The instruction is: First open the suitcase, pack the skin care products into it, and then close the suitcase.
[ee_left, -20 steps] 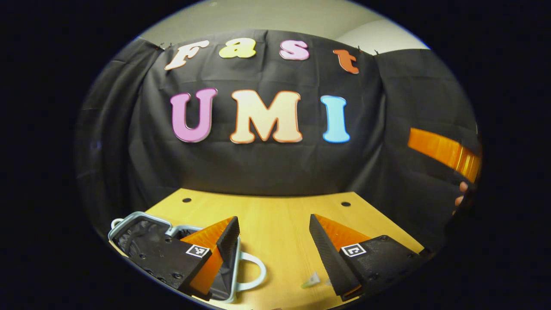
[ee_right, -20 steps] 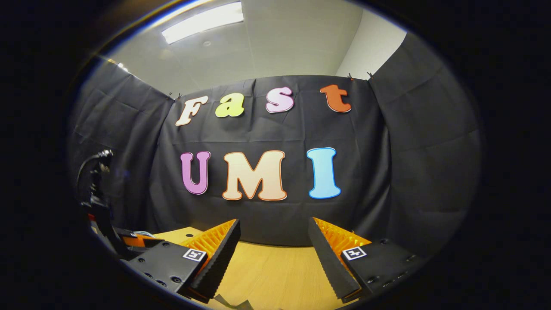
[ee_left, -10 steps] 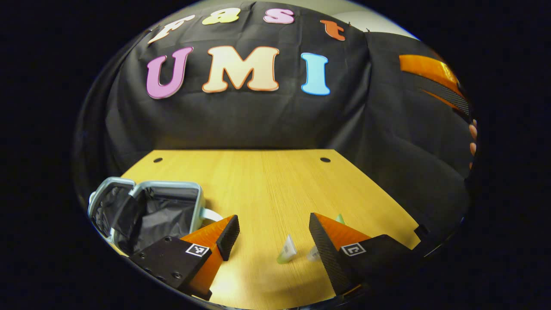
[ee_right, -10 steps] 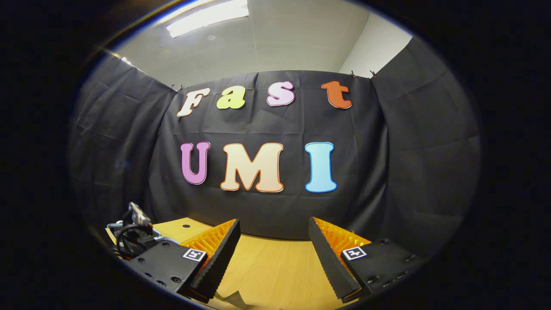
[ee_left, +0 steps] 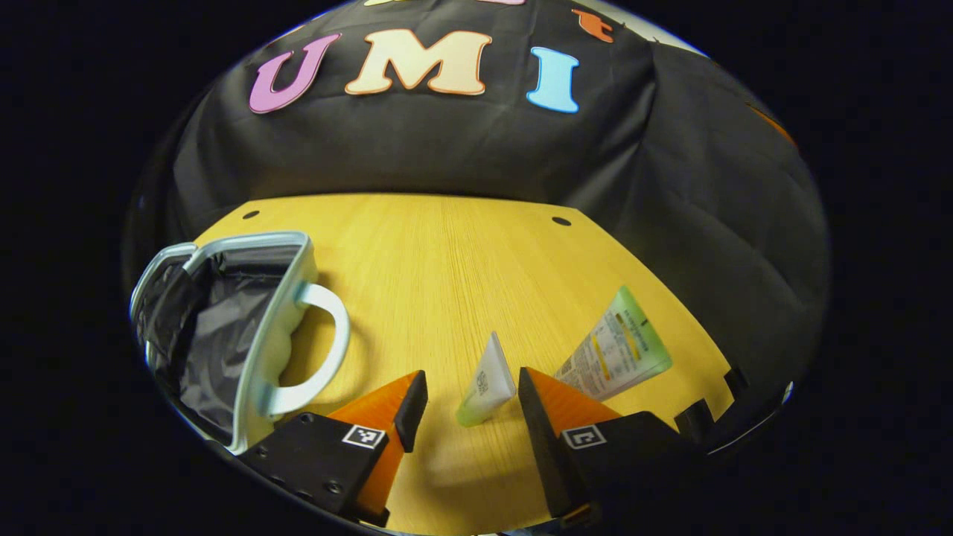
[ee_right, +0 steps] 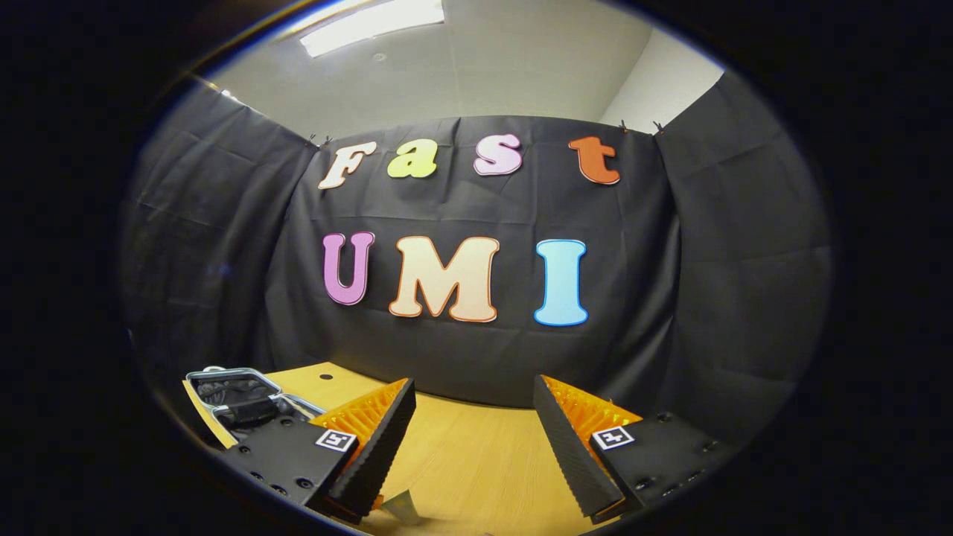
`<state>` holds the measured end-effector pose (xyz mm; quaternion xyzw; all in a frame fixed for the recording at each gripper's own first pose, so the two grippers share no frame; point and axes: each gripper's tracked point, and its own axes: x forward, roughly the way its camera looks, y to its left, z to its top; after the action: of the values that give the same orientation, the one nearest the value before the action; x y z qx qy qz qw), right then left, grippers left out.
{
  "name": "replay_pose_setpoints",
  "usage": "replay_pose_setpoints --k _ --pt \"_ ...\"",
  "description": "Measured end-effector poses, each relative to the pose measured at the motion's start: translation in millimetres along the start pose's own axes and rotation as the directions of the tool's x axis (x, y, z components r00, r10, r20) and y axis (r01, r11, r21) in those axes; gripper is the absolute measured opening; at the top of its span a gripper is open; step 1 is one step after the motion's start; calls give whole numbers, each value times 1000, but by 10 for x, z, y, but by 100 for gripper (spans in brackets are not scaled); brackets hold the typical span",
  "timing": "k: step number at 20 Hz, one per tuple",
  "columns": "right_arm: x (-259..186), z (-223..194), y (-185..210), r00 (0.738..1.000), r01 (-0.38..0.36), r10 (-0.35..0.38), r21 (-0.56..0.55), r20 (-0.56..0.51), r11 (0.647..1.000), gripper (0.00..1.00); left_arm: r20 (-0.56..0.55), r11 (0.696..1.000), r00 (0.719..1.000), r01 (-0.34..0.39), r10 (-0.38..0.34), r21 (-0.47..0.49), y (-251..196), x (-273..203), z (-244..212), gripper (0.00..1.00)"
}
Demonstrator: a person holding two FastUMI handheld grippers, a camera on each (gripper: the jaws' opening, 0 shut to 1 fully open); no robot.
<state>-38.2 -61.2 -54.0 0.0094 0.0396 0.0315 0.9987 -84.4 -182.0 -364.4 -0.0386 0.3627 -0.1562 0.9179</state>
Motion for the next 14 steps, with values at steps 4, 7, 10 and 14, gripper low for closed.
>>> replay_pose_setpoints --k 4,7,10,14 --pt "36 -125 109 998 -48 49 27 -42 998 100 3 996 997 -80 80 27 188 146 -7 35" --pt "54 -144 163 998 -61 62 27 -34 998 99 5 999 999 -52 52 -5 167 177 34 14" --pt "64 -255 285 996 -86 86 23 -33 996 99 9 998 998 -56 56 -11 204 118 135 11" --pt "86 -549 445 990 -119 121 32 -69 992 99 45 999 998 -49 50 -10 201 -41 438 11"
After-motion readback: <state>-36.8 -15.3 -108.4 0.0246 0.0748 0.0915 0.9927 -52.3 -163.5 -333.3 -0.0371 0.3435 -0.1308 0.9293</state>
